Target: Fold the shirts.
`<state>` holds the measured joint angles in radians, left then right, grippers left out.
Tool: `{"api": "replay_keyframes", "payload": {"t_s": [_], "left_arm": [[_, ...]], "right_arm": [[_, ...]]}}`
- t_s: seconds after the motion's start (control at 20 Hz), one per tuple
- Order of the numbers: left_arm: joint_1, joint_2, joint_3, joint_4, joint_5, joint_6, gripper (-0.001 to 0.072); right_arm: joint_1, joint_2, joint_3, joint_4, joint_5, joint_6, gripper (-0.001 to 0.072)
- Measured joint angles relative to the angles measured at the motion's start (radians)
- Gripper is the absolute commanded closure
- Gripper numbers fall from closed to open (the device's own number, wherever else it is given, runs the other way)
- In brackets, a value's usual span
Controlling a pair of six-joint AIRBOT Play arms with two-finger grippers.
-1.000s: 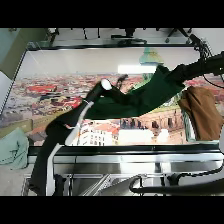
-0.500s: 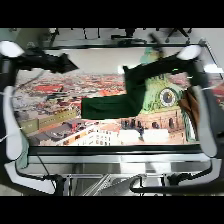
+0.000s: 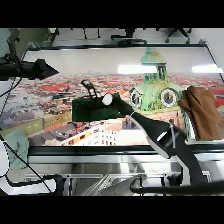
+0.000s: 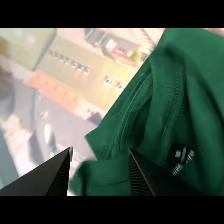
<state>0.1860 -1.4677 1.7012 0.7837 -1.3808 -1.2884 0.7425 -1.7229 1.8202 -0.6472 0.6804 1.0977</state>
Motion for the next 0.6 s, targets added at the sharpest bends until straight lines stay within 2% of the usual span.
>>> {"api": "replay_keyframes", "payload": {"t_s": [0.1, 0.25, 0.3, 0.35, 0.6], "left_arm": [[0.002, 0.005, -0.026, 0.000, 0.008, 0.016, 0.0695], [0.005, 0.008, -0.043, -0.002, 0.014, 0.033, 0.0695], [0.006, 0.009, -0.046, -0.002, 0.016, 0.034, 0.0695], [0.007, 0.009, -0.048, -0.001, 0.016, 0.037, 0.0695], [0.007, 0.009, -0.052, 0.000, 0.018, 0.041, 0.0695]], "right_arm": [[-0.002, 0.001, 0.001, 0.000, 0.004, -0.018, 0.0300], [-0.080, 0.061, 0.002, -0.003, 0.082, -0.024, 0.0291], [-0.125, 0.089, 0.002, -0.003, 0.127, -0.021, 0.0167], [-0.179, 0.118, 0.002, -0.006, 0.176, -0.010, 0.0113], [-0.454, 0.195, -0.015, -0.115, 0.414, 0.130, 0.0113]]}}
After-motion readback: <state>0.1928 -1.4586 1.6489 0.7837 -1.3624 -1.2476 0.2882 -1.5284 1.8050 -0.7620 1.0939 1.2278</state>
